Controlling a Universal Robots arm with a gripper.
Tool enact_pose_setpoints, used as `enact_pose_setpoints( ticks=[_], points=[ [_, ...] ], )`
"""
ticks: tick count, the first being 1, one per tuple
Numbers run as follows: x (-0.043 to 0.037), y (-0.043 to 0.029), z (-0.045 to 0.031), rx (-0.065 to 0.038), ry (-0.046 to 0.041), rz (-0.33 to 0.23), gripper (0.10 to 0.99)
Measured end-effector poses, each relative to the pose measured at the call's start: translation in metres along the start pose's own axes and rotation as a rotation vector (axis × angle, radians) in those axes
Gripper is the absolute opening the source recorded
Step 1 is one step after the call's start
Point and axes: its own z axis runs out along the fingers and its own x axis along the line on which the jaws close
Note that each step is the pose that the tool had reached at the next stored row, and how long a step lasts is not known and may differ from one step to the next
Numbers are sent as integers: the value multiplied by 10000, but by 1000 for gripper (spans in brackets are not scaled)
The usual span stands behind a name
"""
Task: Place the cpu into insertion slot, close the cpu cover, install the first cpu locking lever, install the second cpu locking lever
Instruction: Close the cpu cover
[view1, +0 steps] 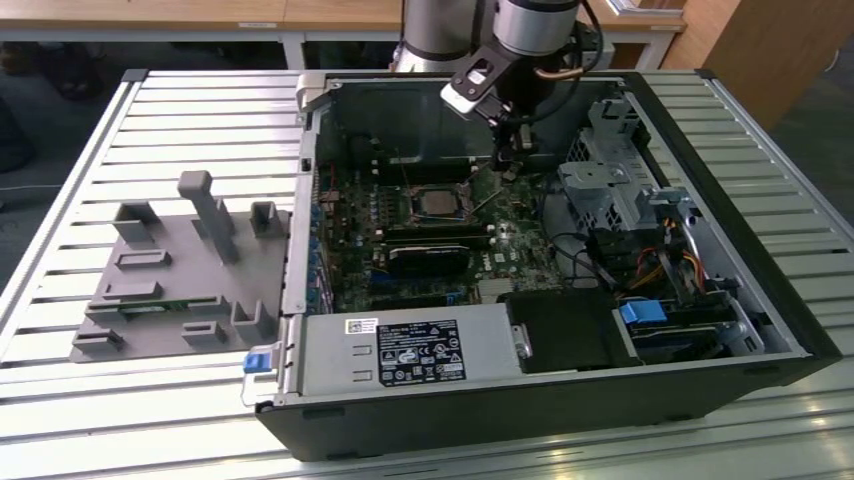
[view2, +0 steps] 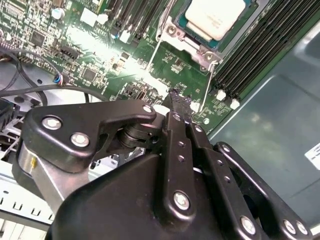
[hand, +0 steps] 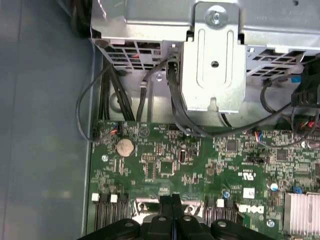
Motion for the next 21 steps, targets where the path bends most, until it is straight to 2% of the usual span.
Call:
enact_pose_setpoints(
  ticks=[17,21],
  points=[
    [60,149,67,3,-15,0,106],
    [63,181,87,33,-17,1,106]
  ],
)
